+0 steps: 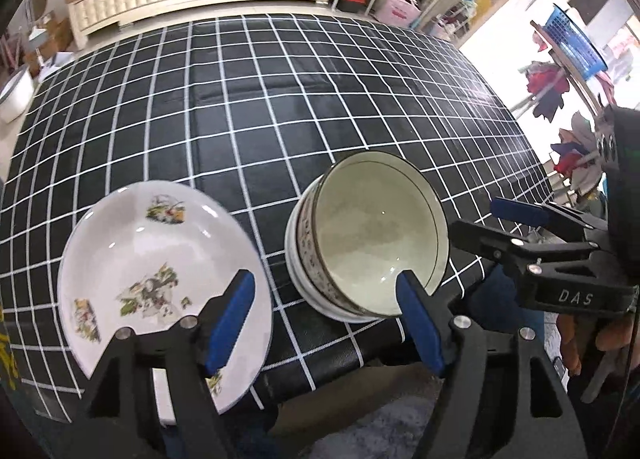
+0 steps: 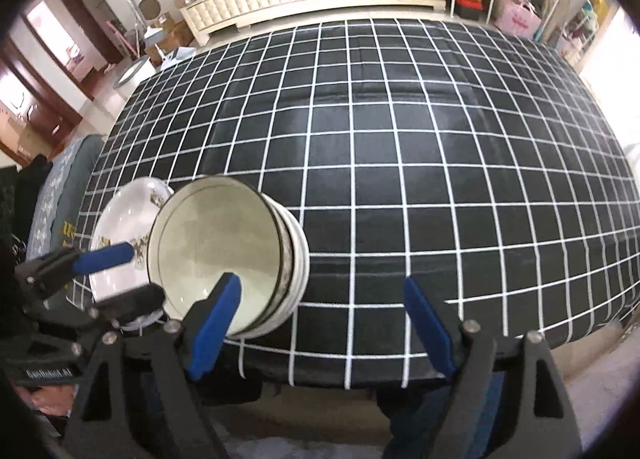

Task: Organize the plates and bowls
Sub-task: 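Grasp the rim of the nested bowl stack with both tools, then lift the bowl stack with both tools and carry it over the plate stack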

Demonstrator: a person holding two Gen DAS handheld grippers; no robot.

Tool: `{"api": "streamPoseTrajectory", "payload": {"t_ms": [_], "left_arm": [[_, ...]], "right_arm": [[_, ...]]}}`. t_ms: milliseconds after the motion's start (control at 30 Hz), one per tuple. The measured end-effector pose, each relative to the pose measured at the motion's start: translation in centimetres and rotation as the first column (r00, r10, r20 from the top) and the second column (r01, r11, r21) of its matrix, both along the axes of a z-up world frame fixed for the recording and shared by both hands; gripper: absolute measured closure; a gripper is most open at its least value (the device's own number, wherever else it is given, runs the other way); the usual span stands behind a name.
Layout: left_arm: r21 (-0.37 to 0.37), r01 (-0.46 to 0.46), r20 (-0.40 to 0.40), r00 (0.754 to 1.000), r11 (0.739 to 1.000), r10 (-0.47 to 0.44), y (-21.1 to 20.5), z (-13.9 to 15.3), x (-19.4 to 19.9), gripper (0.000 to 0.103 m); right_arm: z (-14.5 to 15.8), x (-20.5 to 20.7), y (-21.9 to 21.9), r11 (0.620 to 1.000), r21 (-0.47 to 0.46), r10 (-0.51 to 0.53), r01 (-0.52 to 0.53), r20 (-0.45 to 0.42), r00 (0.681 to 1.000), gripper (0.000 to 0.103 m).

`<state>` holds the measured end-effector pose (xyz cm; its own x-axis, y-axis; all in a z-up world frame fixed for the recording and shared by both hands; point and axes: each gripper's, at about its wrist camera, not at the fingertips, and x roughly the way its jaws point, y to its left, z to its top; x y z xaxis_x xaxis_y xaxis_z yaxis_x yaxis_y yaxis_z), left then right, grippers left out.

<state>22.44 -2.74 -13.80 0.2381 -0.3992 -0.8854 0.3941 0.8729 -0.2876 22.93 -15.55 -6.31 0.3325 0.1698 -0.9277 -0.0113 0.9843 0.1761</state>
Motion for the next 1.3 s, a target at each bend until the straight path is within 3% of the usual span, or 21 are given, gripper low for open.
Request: {"api": "streamPoseTrajectory", "payload": {"t_ms": [233, 500, 600, 767, 867, 1300], "left_arm": [[-0.019, 0.069, -0.049, 0.996, 0.997, -0.070, -0.3, -2.0, 2.4, 0.033], [-0.068, 0.098, -0.107, 0.989, 0.993, -0.105, 0.3, -3.1, 4.4, 0.046], [-0.056, 0.123, -0.122, 0.984, 0.991, -0.129, 0.4, -3.4, 4.7, 0.050], [-0.020, 0.139, -0.148, 0.979, 0.990, -0.140, 0.4, -4.0, 4.9, 0.057], [-0.004, 0.140, -0.162, 0.977, 0.990, -0.139, 0.2, -4.4, 5.1, 0.062], [0.017, 0.119, -0.184, 0.976, 0.993, -0.114, 1.5, -4.7, 4.9, 0.066]], "right_arm": [[-1.8, 1.1, 0.9, 0.999, 0.043, 0.001, 0.001, -0.044, 0.999, 0.017], [-2.9, 1.9, 0.6, 0.996, 0.078, -0.025, 0.030, -0.067, 0.997, 0.018], [-3.1, 2.0, 0.4, 0.995, 0.088, -0.029, 0.036, -0.074, 0.997, 0.026], [-4.3, 2.0, 0.3, 0.995, 0.090, -0.038, 0.050, -0.123, 0.992, 0.050], [-4.8, 1.9, 0.1, 0.993, 0.099, -0.042, 0.057, -0.148, 0.988, 0.056], [-5.6, 1.6, -0.8, 0.972, 0.212, -0.055, 0.100, -0.207, 0.977, 0.056]]}}
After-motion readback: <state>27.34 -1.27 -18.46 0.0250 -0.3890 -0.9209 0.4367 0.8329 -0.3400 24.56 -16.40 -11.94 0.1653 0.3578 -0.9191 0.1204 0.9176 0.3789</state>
